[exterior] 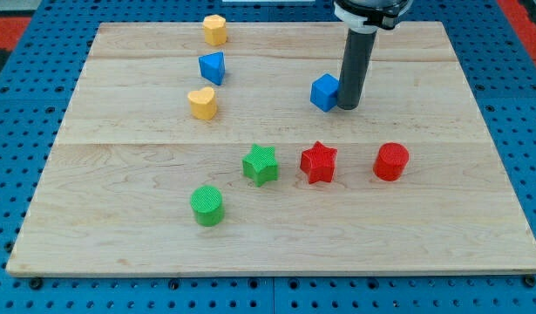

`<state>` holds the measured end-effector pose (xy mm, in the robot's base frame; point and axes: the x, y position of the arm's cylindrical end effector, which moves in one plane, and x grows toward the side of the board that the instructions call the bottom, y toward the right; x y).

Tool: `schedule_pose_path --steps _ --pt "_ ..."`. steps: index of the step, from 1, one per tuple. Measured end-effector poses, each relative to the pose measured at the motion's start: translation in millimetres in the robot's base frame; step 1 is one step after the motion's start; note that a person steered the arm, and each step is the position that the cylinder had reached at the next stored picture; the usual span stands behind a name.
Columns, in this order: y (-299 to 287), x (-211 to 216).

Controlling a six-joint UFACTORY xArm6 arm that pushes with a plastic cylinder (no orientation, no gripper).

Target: Slide the blue cube to the center

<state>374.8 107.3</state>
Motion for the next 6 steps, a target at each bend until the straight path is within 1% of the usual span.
schedule_pose_path --steps 1,2,3,4,5,6 --pt "13.0 -16.3" --pt "0.8 -28.3" --pt "-41.6 -27.5" --pt "-37.1 -27.0" --pt "-41.8 -53.1" --pt "-88.7 -37.6"
